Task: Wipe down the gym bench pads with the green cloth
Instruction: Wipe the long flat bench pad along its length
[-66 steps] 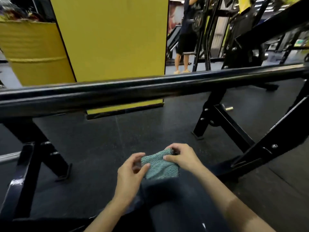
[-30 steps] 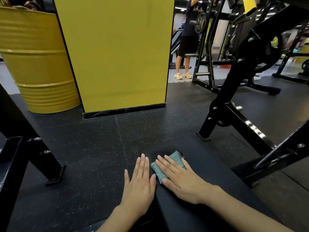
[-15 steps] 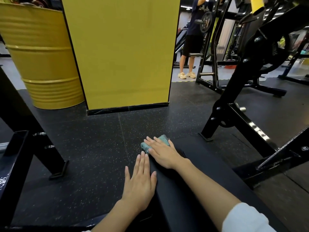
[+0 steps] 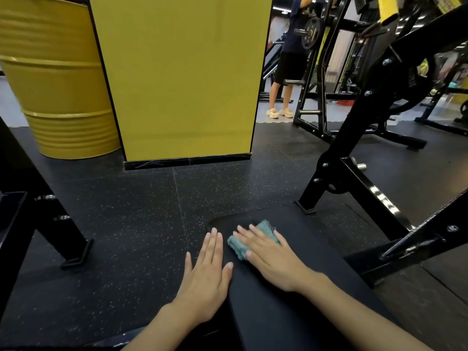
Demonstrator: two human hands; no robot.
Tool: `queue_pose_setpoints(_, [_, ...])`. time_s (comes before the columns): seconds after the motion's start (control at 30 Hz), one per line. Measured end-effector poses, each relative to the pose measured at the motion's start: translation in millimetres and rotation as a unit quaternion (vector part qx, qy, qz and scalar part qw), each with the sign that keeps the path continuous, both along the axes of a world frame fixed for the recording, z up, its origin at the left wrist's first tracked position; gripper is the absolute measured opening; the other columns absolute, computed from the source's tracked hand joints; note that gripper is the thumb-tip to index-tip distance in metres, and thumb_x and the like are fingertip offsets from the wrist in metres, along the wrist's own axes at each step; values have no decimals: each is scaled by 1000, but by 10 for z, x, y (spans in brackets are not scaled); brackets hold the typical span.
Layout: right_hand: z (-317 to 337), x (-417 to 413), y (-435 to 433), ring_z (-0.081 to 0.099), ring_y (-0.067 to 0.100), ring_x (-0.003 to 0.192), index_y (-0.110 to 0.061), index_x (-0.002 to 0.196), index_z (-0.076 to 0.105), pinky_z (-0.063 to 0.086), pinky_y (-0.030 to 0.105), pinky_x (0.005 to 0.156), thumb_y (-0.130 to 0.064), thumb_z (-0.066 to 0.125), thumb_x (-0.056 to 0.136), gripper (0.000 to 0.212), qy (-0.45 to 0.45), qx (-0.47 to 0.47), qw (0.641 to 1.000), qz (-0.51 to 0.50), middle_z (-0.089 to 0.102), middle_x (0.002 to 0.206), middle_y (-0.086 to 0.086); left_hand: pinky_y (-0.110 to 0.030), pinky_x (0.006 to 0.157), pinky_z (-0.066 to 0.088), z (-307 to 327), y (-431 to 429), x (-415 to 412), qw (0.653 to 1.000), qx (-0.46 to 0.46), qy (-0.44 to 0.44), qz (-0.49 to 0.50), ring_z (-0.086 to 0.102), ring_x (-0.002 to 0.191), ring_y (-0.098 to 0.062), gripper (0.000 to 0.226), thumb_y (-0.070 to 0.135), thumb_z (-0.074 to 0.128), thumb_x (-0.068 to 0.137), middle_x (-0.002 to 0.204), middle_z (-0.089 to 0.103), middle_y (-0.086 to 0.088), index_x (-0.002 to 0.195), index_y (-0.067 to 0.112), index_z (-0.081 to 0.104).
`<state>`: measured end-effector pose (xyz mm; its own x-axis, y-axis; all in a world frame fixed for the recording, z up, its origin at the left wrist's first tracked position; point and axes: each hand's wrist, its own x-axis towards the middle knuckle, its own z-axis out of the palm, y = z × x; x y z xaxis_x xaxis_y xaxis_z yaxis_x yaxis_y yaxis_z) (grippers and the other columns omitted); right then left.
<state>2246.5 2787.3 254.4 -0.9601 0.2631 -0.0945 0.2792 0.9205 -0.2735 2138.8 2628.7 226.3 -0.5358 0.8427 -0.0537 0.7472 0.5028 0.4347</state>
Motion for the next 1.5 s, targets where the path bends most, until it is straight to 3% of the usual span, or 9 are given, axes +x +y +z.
queue_pose_setpoints(0.3, [-6, -694, 511, -1, 2, 147, -39, 153, 13, -6, 46, 118, -38, 17, 105, 48, -12, -5, 995, -102, 6, 160, -21, -45, 120, -12, 0, -6, 12, 1000, -22, 22, 5, -32, 140, -2, 69, 51, 15, 102, 155, -35, 12, 150, 21, -24])
queue_pose_setpoints(0.53, [-31, 84, 359, -9, -9, 143, -50, 148, 7, -9, 38, 119, -42, 16, 104, 45, 7, 0, 998, -59, -2, 155, -33, -45, 119, -12, 2, -35, 3, 1000, -21, 15, 2, -32, 141, -3, 71, 54, 13, 100, 154, -36, 12, 150, 21, -25])
queue_pose_setpoints(0.63, [-15, 509, 250, -15, -16, 138, -56, 144, 6, -13, 30, 116, -45, 15, 103, 44, 0, -5, 999, -44, -5, 150, -41, -45, 117, -13, -8, -42, 0, 1000, -14, 0, -7, -33, 140, -2, 78, 60, 7, 90, 153, -38, 14, 148, 22, -27])
queue_pose_setpoints(0.77, [0, 659, 251, -17, -18, 136, -55, 145, 7, -14, 26, 113, -46, 14, 102, 45, -9, -10, 999, -32, -5, 149, -44, -45, 118, -13, -30, -42, -5, 1000, -4, -8, -11, -35, 139, -1, 81, 62, 5, 86, 152, -38, 14, 148, 22, -29])
queue_pose_setpoints(0.9, [-65, 335, 517, -13, -15, 139, -56, 144, 9, -9, 34, 117, -45, 15, 103, 43, 2, -4, 998, -62, -1, 152, -40, -45, 118, -13, -23, -33, 8, 1000, -4, -9, -11, -35, 139, -2, 82, 62, 5, 86, 152, -39, 13, 148, 21, -29])
queue_pose_setpoints(1.03, [-66, -63, 807, -4, -6, 144, -47, 150, 12, -4, 45, 119, -41, 18, 105, 46, 4, 8, 995, -103, 5, 156, -29, -45, 119, -13, -14, -29, 10, 1000, -11, -4, -6, -34, 139, -3, 76, 58, 11, 95, 152, -40, 14, 148, 22, -29])
queue_pose_setpoints(1.27, [-36, -266, 926, -2, 2, 147, -40, 152, 11, -4, 46, 119, -39, 18, 105, 47, -9, 8, 992, -128, 5, 159, -22, -46, 117, -17, -9, -38, -22, 999, -29, 12, -14, -36, 138, -1, 80, 63, -1, 85, 152, -40, 14, 148, 21, -29])
queue_pose_setpoints(1.37, [-42, 19, 814, -4, -2, 146, -44, 151, 10, -4, 44, 120, -40, 18, 105, 47, 4, 9, 993, -114, 3, 158, -26, -47, 118, -16, -2, -42, -27, 1000, -25, 6, -17, -36, 138, -1, 81, 63, 1, 86, 151, -40, 14, 148, 21, -29])
queue_pose_setpoints(1.5, [-20, 581, 533, -13, -13, 140, -53, 147, 6, -9, 33, 118, -44, 16, 103, 46, -6, 24, 997, -71, -5, 152, -37, -47, 116, -17, -51, -55, -48, 1000, -4, -2, -27, -39, 136, 1, 96, 76, -20, 67, 149, -43, 16, 145, 23, -33])
